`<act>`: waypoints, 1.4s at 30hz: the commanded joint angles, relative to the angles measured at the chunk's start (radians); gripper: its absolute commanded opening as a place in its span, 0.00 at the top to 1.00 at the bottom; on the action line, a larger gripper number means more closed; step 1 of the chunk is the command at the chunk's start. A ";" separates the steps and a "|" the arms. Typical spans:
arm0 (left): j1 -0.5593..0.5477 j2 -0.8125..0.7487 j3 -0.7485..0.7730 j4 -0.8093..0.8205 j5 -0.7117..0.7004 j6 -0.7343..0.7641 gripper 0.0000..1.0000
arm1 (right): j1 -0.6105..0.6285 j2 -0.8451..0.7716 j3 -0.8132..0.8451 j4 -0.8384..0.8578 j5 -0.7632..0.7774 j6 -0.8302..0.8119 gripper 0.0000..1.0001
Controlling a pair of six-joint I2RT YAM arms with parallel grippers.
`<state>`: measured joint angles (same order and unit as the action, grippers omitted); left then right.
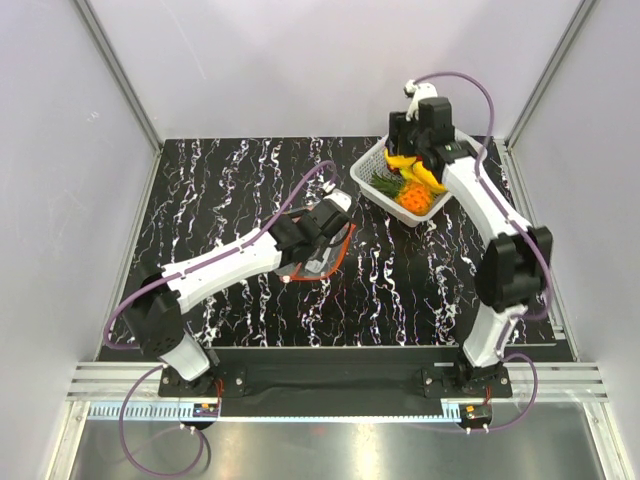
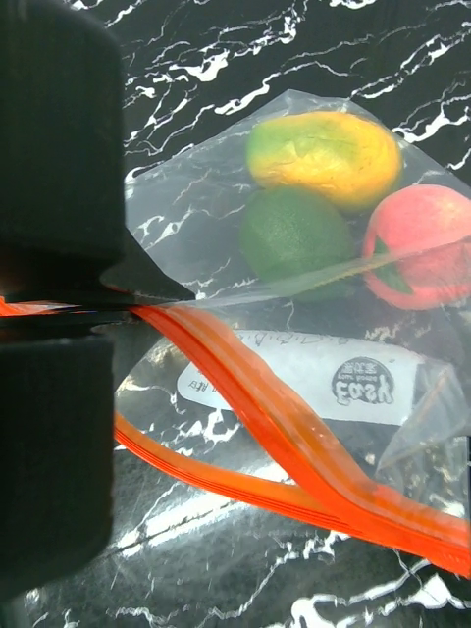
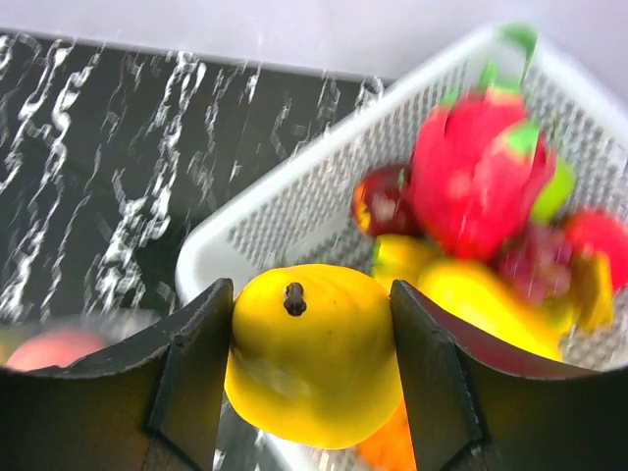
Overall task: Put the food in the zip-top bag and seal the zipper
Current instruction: Place the fake fruit in the zipper food storage bag.
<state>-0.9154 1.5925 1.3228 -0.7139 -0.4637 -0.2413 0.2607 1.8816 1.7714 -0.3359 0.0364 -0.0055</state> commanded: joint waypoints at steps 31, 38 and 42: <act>-0.004 0.162 0.412 -0.015 0.353 -0.202 1.00 | 0.187 -1.021 -1.044 0.257 -0.245 0.582 0.67; 0.000 0.179 0.447 -0.007 0.415 -0.211 1.00 | 0.198 -0.948 -1.070 0.382 -0.297 0.631 0.68; 0.001 0.175 0.444 0.005 0.436 -0.217 1.00 | 0.210 -0.929 -1.090 0.397 -0.250 0.638 0.68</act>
<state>-0.9173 1.7695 1.7252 -0.7559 -0.0769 -0.4438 0.4545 0.9451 0.6872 -0.0242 -0.2287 0.6086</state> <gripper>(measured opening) 0.008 0.665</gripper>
